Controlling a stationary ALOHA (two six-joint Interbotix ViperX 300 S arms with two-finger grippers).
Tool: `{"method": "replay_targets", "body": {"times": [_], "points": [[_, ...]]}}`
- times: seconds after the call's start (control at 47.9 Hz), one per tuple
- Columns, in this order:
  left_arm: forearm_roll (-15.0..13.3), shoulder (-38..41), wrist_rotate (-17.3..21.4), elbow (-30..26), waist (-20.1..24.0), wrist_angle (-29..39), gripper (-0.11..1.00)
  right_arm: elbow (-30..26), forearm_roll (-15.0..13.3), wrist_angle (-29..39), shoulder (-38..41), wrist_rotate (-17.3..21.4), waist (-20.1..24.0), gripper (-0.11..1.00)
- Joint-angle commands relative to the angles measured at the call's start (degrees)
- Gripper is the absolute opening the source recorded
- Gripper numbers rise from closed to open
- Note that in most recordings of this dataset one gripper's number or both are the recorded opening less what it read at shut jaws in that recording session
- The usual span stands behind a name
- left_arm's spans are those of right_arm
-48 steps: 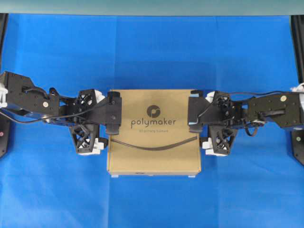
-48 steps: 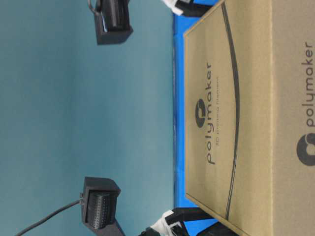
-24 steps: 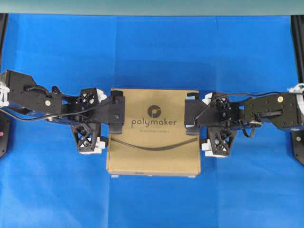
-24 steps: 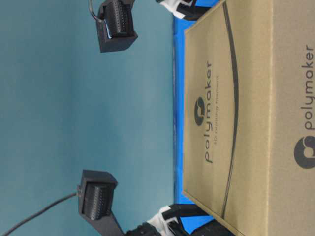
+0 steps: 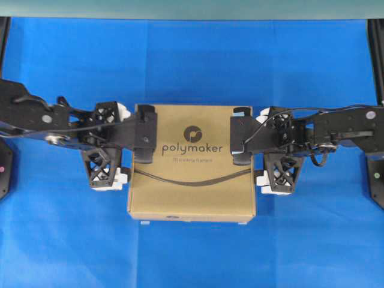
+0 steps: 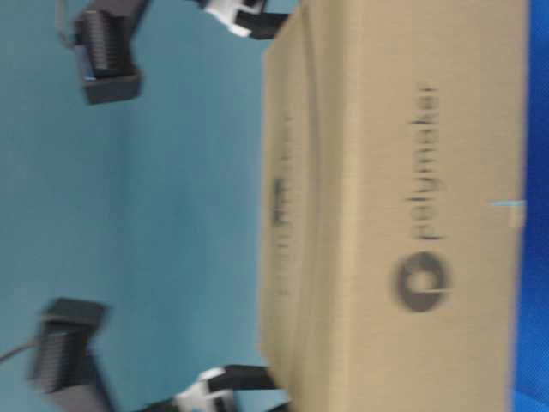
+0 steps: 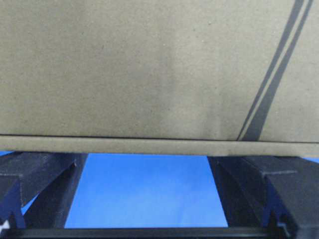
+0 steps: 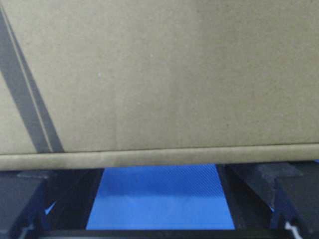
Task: Lift up the cardboard box by clamping it between your arms.
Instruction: 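Press both grippers against the box sides and lift it upward, then hold the box clamped between both grippers in the air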
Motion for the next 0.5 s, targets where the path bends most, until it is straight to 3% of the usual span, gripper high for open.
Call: {"method": "replay_targets", "body": {"times": [0.0, 0.48], "points": [[-0.35, -3.08, -0.44, -4.22, 0.44, 1.23, 0.87, -5.54, 0.26, 3.08, -3.69, 0.53, -0.44, 0.98], [-0.26, -4.75, -0.53, -18.81, 0.35, 20.3, 0.87, -16.61, 0.53, 20.57, -9.76, 0.79, -0.79, 0.98]]}}
